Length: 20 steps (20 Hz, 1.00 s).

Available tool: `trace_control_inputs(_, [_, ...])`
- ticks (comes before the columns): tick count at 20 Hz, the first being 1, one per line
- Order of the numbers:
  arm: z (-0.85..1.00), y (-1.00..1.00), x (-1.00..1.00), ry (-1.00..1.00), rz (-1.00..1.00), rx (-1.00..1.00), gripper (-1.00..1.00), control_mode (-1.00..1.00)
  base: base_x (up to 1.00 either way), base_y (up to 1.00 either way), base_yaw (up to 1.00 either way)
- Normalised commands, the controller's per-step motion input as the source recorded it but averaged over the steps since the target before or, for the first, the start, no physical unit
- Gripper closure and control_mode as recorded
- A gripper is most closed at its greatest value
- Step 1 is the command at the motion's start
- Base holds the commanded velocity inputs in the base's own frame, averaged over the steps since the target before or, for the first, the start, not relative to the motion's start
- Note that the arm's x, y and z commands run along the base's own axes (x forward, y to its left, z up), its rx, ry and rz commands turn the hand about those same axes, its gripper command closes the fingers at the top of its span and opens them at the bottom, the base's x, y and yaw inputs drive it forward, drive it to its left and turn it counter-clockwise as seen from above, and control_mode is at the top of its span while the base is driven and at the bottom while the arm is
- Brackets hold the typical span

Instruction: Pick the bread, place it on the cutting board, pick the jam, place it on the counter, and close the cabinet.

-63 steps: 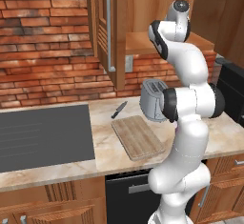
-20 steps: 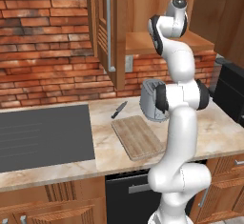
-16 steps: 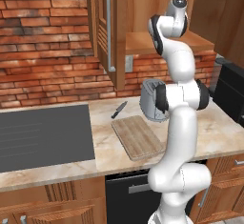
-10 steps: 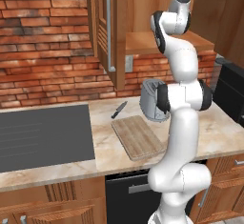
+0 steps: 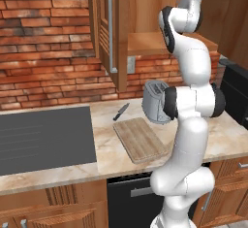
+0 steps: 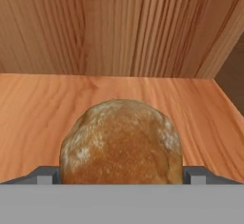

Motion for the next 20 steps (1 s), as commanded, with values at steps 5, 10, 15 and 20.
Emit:
trace_control_inputs(5, [-0.07,0.00,-0.57,-0.06,0.00,0.00,1.00,-1.00,0.00,0.00,0.00])
trace_control_inputs(10, [-0.06,0.00,-0.56,-0.07,0.00,0.00,1.00,-1.00,0.00,0.00,0.00])
trace_control_inputs(15, [0.00,0.00,-0.59,-0.02,0.00,0.00,1.00,-1.00,0.00,0.00,0.00])
trace_control_inputs(20, [0.00,0.04,-0.64,0.00,0.00,0.00,1.00,-1.00,0.00,0.00,0.00])
